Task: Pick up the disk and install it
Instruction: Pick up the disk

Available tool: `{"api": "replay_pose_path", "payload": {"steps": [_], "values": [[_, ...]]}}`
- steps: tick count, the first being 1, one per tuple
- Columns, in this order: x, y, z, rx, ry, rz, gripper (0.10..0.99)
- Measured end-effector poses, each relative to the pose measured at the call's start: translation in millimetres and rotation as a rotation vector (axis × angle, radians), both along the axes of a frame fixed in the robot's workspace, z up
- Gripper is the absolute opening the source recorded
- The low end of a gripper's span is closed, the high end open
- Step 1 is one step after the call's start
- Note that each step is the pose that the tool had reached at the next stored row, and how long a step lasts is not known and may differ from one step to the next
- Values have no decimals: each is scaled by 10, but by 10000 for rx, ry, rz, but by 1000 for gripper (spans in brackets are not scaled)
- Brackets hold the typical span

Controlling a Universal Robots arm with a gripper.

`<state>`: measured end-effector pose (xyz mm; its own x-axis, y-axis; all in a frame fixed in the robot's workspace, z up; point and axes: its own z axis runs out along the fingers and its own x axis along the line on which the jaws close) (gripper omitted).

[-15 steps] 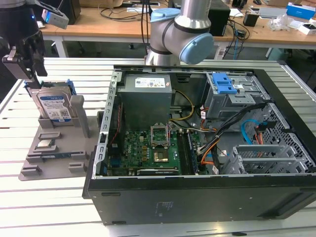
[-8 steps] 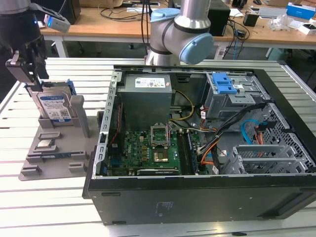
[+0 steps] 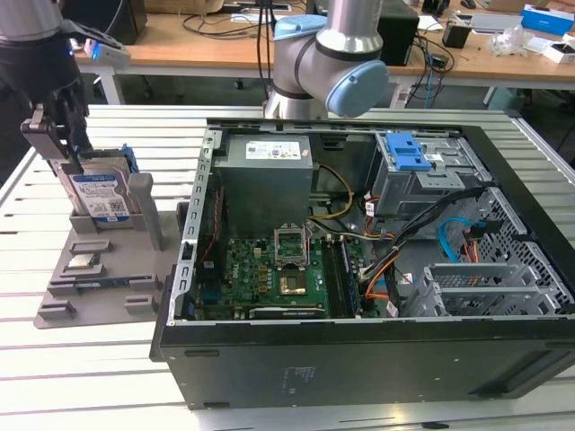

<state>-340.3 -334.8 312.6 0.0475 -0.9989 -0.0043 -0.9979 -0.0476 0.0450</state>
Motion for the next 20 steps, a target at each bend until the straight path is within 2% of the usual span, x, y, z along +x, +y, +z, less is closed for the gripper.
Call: {"api": "replay_pose_path", "payload": {"steps": [4, 5, 8, 11, 14, 20], "values": [[0, 8, -140, 0, 1, 0, 557], [0, 8, -155, 0, 0, 0, 557], [-1, 8, -183, 44, 2, -2, 557], [0, 9, -206, 186, -1, -1, 557], [0, 8, -257, 187, 2, -1, 557], [1, 8, -262, 181, 1, 0, 557]]}}
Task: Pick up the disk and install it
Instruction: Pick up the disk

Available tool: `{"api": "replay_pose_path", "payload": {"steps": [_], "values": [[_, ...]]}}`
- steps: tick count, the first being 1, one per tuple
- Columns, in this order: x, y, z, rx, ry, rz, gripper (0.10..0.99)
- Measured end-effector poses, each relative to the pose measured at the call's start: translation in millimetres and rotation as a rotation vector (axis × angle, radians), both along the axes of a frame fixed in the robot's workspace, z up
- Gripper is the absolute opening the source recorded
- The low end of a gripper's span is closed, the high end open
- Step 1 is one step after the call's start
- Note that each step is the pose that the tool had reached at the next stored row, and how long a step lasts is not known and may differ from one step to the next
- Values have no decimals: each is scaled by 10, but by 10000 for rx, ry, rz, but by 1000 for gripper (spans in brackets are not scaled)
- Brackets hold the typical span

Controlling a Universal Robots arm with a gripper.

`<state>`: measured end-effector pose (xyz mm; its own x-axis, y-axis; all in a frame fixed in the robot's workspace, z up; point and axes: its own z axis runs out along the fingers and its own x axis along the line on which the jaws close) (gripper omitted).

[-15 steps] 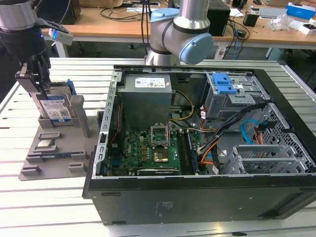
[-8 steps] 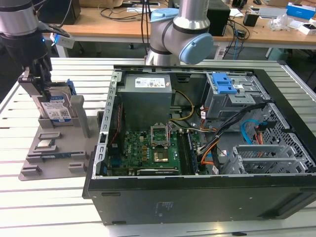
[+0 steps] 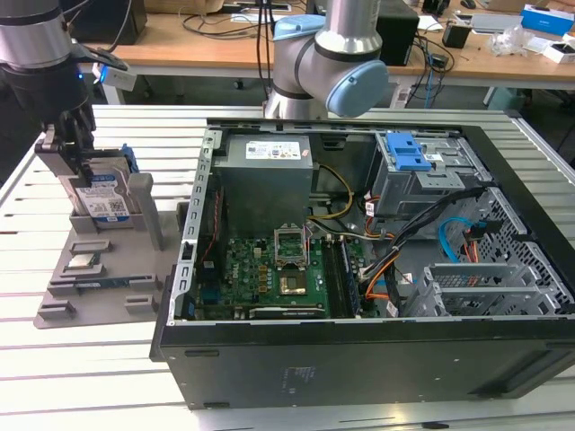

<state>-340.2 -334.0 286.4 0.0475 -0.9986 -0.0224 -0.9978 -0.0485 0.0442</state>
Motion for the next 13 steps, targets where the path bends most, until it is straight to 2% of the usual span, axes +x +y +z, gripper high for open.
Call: {"api": "replay_pose_path", "payload": {"steps": [5, 8, 13], "values": [[0, 0, 0, 0, 0, 0, 537], [1, 0, 0, 1, -1, 0, 365], [1, 0, 0, 0, 0, 0, 365]]}}
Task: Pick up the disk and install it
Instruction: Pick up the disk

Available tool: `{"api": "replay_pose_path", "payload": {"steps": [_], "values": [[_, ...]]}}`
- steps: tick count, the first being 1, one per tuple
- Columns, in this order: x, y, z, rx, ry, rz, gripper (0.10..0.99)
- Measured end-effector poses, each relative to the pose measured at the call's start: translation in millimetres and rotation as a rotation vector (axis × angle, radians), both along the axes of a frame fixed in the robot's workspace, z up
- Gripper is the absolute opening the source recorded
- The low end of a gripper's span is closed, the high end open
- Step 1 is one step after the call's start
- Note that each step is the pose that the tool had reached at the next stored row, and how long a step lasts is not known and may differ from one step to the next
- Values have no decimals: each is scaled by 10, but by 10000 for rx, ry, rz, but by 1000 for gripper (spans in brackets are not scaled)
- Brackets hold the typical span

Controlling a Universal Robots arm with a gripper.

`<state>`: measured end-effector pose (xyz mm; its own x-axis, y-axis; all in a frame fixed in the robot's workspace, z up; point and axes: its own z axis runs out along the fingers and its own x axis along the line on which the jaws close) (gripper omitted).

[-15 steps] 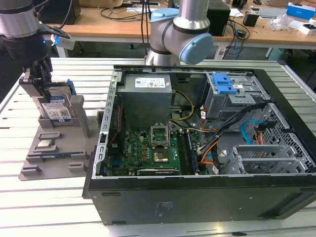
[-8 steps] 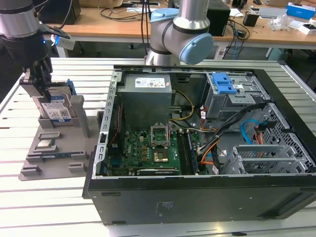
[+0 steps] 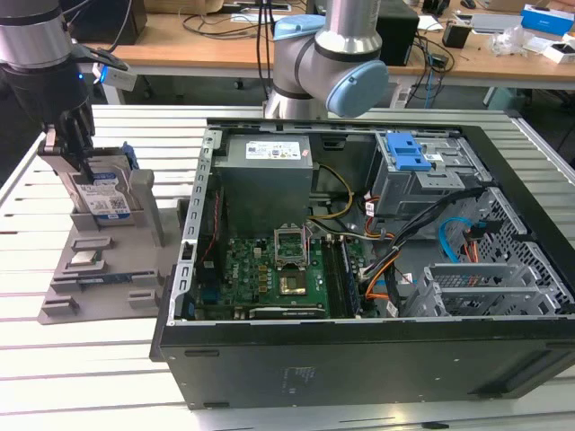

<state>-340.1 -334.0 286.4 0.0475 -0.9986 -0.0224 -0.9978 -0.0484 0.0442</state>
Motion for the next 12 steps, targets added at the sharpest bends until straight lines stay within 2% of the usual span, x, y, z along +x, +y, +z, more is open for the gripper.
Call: {"api": "replay_pose_path", "payload": {"steps": [5, 12], "values": [[1, 0, 0, -2, 0, 0, 365], [5, 4, 50, -1, 0, 1, 365]]}}
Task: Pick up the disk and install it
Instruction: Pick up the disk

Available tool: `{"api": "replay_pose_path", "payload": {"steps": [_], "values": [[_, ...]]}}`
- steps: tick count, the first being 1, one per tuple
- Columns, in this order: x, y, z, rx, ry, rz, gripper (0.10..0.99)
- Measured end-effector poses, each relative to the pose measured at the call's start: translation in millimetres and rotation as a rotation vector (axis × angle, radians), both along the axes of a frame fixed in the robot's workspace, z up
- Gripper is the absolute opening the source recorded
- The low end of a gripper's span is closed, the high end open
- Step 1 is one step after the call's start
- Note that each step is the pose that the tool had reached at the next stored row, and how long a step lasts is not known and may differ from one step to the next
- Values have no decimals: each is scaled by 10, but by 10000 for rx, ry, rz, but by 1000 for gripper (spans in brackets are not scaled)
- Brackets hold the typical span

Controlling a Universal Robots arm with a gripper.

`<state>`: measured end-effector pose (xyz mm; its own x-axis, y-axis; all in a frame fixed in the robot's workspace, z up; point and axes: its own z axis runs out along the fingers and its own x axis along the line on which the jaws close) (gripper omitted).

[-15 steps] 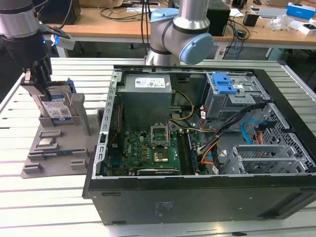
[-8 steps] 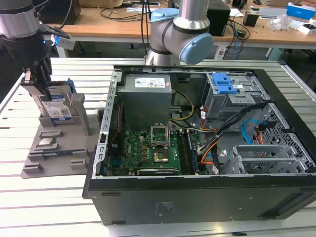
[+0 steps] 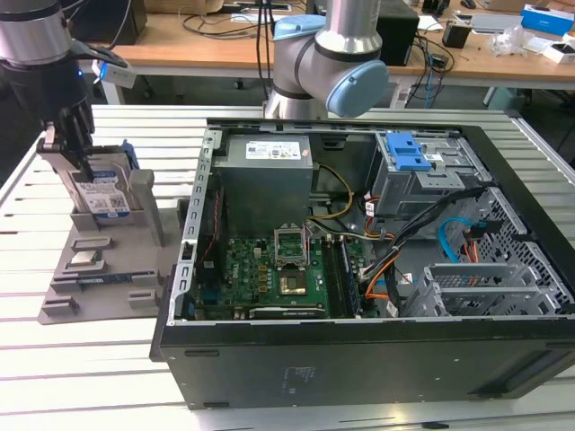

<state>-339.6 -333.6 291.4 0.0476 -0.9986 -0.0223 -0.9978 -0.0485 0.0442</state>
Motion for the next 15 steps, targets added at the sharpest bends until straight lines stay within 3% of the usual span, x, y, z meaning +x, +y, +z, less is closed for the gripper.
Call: {"api": "replay_pose_path", "payload": {"steps": [15], "values": [[2, 15, 197, 0, 0, 0, 365]]}}
